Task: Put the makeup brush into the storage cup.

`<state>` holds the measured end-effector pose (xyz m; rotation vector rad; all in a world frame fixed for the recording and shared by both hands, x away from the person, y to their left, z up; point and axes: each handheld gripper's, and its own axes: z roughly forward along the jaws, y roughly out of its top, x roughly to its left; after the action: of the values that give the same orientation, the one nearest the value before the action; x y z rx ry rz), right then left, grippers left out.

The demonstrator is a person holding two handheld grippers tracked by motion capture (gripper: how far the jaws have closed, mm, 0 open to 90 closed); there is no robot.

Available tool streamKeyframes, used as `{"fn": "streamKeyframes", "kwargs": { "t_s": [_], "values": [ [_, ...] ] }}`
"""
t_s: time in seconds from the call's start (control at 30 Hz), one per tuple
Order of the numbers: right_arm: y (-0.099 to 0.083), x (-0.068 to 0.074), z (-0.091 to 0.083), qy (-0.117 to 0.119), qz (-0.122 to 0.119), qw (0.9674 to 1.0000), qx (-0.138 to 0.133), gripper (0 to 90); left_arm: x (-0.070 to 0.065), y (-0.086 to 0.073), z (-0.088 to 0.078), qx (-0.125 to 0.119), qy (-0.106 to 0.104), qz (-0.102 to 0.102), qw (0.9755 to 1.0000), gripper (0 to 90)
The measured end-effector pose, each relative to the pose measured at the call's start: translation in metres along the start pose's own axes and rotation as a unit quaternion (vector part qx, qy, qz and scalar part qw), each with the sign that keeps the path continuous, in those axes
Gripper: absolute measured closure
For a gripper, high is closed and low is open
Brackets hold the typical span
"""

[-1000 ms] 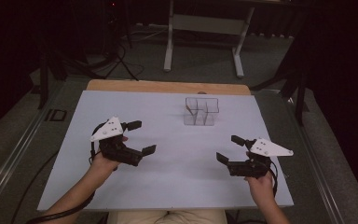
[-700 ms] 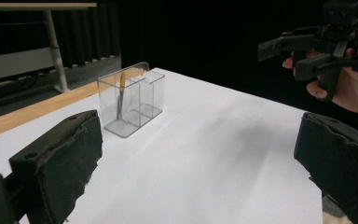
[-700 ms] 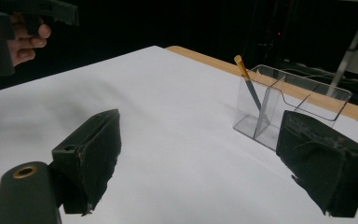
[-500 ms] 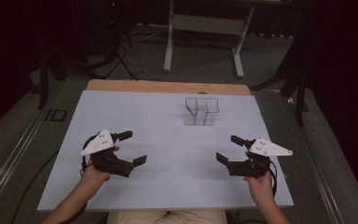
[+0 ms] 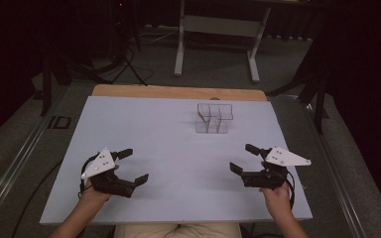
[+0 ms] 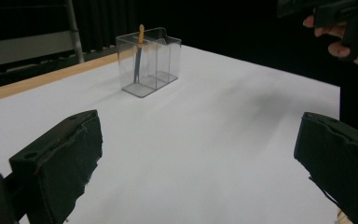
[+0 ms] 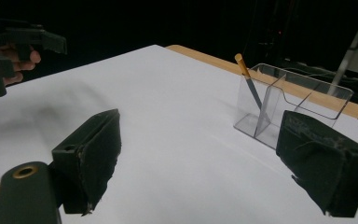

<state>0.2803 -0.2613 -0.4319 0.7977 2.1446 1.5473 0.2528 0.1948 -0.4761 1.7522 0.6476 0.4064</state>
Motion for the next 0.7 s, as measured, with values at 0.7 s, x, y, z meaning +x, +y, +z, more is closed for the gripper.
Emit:
{"fn": "streamKeyframes", "kwargs": {
  "t_s": [0.7],
  "values": [
    [-0.005, -0.004, -0.001, -0.004, 0.002, 1.0, 0.004, 13.9, -0.003, -0.018, 0.001, 0.013, 0.011, 0.001, 0.9999, 1.7]
  ]
}}
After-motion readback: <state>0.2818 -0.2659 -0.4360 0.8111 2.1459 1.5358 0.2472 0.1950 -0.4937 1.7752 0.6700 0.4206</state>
